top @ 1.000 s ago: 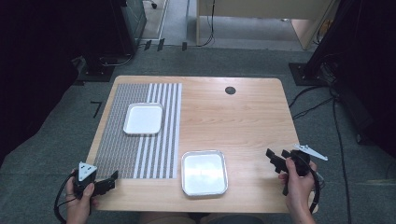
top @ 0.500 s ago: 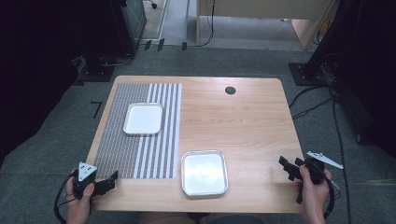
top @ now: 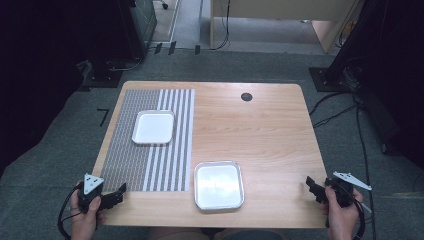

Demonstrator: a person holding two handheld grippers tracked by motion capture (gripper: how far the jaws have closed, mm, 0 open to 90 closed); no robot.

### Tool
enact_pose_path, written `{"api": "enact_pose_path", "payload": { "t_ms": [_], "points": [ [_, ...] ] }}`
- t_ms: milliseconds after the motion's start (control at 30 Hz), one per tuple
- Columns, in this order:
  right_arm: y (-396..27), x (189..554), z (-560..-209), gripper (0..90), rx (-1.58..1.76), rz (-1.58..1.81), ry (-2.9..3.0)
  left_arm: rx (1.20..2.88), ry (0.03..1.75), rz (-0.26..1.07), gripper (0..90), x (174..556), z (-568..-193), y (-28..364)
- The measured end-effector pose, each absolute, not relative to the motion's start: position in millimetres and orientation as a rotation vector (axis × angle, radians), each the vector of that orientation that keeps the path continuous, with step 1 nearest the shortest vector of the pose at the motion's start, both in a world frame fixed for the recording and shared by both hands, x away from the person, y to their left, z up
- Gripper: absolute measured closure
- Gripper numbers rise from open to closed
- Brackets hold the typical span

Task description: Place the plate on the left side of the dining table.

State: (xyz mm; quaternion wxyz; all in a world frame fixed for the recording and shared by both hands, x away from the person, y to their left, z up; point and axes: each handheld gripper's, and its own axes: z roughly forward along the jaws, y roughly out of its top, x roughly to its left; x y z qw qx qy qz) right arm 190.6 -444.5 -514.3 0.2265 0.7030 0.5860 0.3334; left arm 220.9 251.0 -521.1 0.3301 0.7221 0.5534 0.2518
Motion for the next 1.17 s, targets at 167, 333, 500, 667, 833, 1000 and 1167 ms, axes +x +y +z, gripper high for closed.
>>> {"api": "enact_pose_path", "payload": {
  "t_ms": [167, 333, 500, 667, 833, 1000, 1167],
  "points": [
    [-445.1, 186.9, -518.2, 24.5, 1.924, 0.889, 1.612, 1.889, 1.447, 0.659, 12.0, 220.9, -521.1, 251.0],
    [-443.1, 182.7, -520.1, 23.8, 1.899, 0.868, 1.608, 1.889, 1.447, 0.659, 12.0, 220.9, -521.1, 251.0],
    [-434.3, 182.3, -524.5, 18.5, 1.812, 0.799, 1.65, 1.89, 1.447, 0.659, 12.0, 220.9, -521.1, 250.9],
    [-430.4, 185.2, -525.2, 13.9, 1.79, 0.765, 1.686, 1.889, 1.447, 0.659, 12.0, 220.9, -521.1, 250.9],
    [-430.6, 185.2, -525.2, 13.5, 1.792, 0.763, 1.684, 1.89, 1.447, 0.659, 12.0, 220.9, -521.1, 250.9],
    [-430.8, 185.1, -525.2, 13.0, 1.799, 0.76, 1.676, 1.889, 1.448, 0.66, 12.0, 220.8, -521.1, 250.8],
    [-435.1, 183.4, -524.8, 13.1, 1.824, 0.805, 1.652, 1.891, 1.448, 0.66, 11.9, 220.9, -521.1, 250.7]
  ]
}}
